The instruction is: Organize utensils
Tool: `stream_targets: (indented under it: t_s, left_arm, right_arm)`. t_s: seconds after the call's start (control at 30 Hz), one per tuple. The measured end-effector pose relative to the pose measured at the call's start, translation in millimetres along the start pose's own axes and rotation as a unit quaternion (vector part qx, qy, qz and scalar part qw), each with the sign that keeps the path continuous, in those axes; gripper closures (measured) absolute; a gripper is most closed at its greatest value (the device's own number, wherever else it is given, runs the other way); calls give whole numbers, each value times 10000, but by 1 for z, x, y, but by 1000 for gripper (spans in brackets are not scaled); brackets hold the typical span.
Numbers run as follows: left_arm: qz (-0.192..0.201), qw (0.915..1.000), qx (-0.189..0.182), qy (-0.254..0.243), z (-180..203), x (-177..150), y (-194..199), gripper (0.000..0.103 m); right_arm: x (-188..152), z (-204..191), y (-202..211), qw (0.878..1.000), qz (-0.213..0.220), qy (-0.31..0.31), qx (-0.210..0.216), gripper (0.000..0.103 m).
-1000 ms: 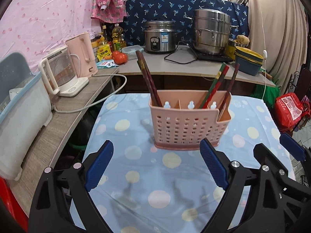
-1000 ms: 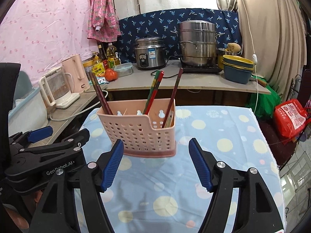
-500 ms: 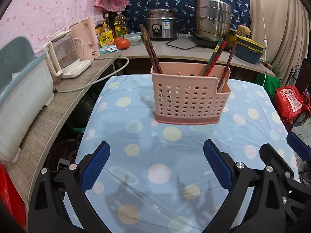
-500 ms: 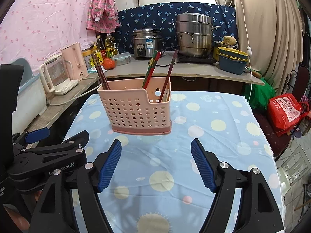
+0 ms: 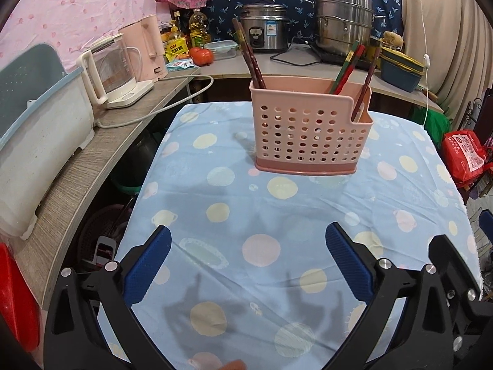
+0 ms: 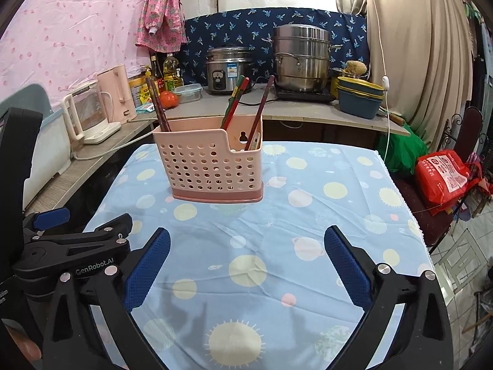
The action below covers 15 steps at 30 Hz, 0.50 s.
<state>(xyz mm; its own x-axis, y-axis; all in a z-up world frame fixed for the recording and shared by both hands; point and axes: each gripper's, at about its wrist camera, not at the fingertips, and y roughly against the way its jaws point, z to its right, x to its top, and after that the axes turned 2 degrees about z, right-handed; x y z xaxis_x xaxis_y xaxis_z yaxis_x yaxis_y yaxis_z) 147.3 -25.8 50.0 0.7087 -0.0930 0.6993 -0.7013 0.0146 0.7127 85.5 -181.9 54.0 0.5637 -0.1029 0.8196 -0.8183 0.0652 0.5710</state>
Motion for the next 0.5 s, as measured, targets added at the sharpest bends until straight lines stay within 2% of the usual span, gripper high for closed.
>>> stream_targets:
  t_s: [0.5]
  left_arm:
    - [-95,9999,96,-55,-1,-18,1,7]
  right_arm:
    - [-12,-3,1,10000,-82,22,-43,7]
